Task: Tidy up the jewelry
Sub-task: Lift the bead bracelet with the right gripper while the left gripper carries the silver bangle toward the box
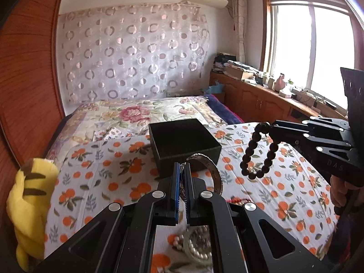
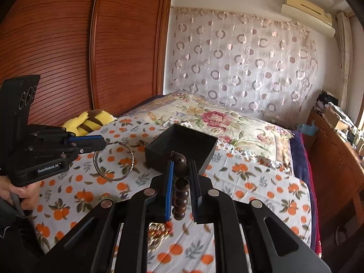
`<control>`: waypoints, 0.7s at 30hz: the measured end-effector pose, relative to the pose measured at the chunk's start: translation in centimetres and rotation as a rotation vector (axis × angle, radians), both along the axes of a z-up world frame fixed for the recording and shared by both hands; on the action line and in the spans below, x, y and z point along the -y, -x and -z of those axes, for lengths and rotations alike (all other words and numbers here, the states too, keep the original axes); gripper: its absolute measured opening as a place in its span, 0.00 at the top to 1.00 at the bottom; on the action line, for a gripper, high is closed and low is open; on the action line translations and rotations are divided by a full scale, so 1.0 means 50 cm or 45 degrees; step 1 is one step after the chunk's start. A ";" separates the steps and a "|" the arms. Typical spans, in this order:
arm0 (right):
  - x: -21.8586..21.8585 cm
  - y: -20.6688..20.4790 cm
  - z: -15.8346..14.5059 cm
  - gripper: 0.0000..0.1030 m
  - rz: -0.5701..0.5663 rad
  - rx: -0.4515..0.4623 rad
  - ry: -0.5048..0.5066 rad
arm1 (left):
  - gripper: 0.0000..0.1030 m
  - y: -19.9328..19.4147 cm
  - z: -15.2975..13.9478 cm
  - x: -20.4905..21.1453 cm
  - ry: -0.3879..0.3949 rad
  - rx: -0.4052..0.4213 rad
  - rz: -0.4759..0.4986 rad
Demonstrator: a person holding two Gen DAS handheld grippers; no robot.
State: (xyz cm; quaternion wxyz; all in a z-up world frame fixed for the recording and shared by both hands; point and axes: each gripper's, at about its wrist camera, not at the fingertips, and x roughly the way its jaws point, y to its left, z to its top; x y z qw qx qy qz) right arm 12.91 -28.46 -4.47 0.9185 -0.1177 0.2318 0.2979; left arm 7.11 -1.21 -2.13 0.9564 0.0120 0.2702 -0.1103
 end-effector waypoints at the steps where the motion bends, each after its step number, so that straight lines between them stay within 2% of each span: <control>1: 0.000 -0.010 -0.003 0.86 0.000 0.004 -0.003 | 0.97 -0.013 -0.001 0.001 -0.005 0.002 -0.004; 8: -0.006 -0.096 -0.030 0.86 -0.011 0.024 -0.051 | 1.00 -0.092 -0.018 -0.001 0.017 0.002 -0.030; 14: -0.023 -0.159 -0.042 0.86 -0.038 0.027 -0.090 | 1.00 -0.141 -0.029 0.008 -0.013 0.004 -0.032; 17: -0.027 -0.174 -0.032 0.86 -0.053 0.006 -0.094 | 1.00 -0.131 -0.032 -0.019 0.002 0.002 -0.043; 19: -0.029 -0.176 -0.022 0.86 -0.061 -0.006 -0.091 | 1.00 -0.126 -0.019 -0.057 0.043 -0.054 -0.068; 21: -0.031 -0.181 -0.011 0.86 -0.064 -0.027 -0.092 | 1.00 -0.125 -0.001 -0.085 0.027 -0.095 -0.112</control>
